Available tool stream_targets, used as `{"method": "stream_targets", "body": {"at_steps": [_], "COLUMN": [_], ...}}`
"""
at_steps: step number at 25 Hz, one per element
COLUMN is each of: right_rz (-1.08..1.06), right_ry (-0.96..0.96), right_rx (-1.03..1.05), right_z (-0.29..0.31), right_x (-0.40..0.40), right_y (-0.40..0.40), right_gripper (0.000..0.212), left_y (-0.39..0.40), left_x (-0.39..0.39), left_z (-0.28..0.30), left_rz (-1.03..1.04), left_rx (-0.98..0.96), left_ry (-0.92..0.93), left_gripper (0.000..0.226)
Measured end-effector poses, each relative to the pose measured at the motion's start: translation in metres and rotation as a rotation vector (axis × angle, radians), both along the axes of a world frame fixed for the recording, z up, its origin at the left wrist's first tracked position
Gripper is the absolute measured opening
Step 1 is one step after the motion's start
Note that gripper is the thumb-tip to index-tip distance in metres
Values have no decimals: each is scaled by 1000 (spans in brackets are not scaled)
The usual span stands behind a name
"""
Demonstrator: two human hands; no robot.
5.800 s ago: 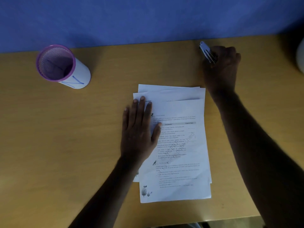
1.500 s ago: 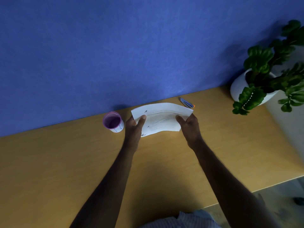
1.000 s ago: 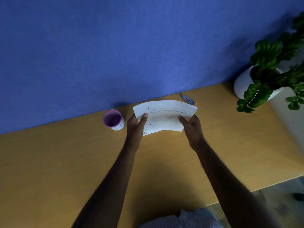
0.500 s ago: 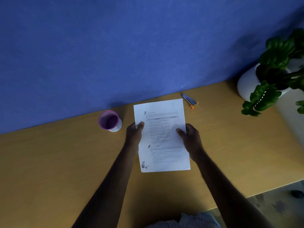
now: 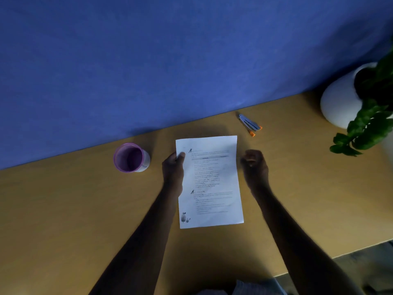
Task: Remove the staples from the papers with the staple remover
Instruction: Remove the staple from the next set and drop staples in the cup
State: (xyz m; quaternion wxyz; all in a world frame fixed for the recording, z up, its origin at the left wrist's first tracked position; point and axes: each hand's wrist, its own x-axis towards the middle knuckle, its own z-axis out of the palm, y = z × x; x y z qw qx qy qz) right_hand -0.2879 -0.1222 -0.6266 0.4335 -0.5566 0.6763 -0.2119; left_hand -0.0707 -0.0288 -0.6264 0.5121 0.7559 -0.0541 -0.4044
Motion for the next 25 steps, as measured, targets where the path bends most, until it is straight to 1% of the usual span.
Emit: {"method": "stream_targets", "body": {"at_steps": [2, 4, 6, 7, 8, 11, 13, 15, 16, 18, 20, 21, 23, 25], "right_rz": [-38, -38, -34, -26, -15, -19, -28, -19, -14, -53, -121, -127, -67, -57], "right_ry": [5, 44, 89, 115, 144, 195, 174, 133, 99, -28, -226, -349, -590, -747], "right_rx": [-91, -157, -143, -124, -107, -87, -61, -111, -161, -213, -198, -186, -175, -126], "right_z": [-4, -11, -20, -24, -27, -26, -22, -11, -5, 10, 31, 43, 63, 84], "right_x": [5, 11, 15, 17, 18, 20, 18, 15, 14, 16, 24, 28, 34, 42], "right_y": [-31, -59, -79, -87, -92, -103, -104, -99, -94, -82, -67, -59, -42, -26], "right_gripper": [38, 51, 66, 69, 68, 53, 50, 49, 48, 45, 39, 33, 18, 18], "left_y": [-4, -4, -3, -4, -4, -8, -8, -7, -6, -5, -4, -2, 3, 9], "left_x": [3, 6, 7, 7, 7, 7, 6, 3, 2, -1, -4, -7, -10, -13], "left_z": [-6, -13, -17, -18, -19, -16, -14, -11, -8, -1, 6, 10, 17, 24], "left_rz": [-31, -72, -93, -98, -103, -114, -129, -148, -158, -168, -189, -192, -204, -216], "left_rx": [12, 26, 26, 30, 34, 41, 49, 40, 37, 31, 17, 2, -27, -61], "left_ry": [-47, -83, -105, -113, -116, -133, -156, -156, -147, -143, -141, -140, -125, -141], "left_gripper": [22, 34, 44, 45, 45, 47, 50, 53, 53, 50, 47, 46, 40, 40]}}
